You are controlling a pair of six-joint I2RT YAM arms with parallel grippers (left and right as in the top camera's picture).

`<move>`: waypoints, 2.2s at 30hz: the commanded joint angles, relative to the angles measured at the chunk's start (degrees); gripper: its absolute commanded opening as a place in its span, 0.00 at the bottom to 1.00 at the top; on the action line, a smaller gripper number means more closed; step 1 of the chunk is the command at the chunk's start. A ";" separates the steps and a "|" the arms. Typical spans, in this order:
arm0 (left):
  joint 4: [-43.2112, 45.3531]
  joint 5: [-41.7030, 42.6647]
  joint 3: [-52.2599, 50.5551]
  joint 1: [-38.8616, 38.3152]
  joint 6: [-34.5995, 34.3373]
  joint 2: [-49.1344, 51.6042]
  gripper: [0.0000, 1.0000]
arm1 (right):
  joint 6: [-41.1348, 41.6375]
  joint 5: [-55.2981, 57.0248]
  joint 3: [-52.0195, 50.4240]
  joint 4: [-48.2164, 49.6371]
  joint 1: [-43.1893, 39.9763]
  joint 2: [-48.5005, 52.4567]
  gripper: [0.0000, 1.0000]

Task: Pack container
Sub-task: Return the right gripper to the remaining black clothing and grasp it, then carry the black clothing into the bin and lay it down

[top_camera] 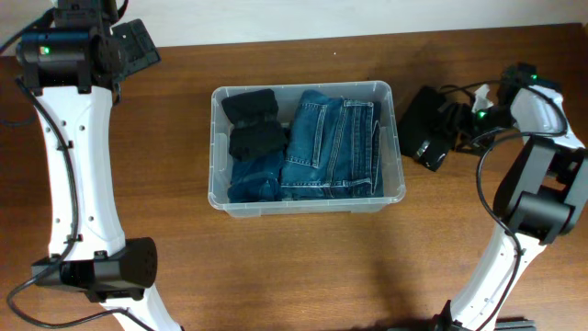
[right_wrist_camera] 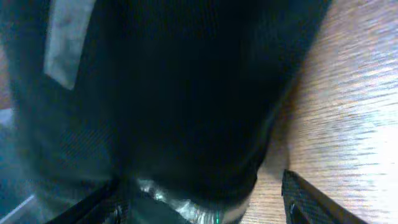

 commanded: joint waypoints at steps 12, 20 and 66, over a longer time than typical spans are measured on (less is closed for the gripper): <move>0.15 0.00 -0.37 0.31 -0.76 0.31 0.99 | -0.87 -0.70 -5.05 3.08 1.18 0.92 0.21; 0.13 -0.02 -0.37 0.31 -0.74 0.31 0.99 | -1.09 -0.68 -3.54 1.97 1.03 -2.60 0.04; 0.13 0.00 -0.37 0.31 -0.74 0.31 0.99 | 13.66 -5.38 5.31 -2.43 48.33 -28.17 0.04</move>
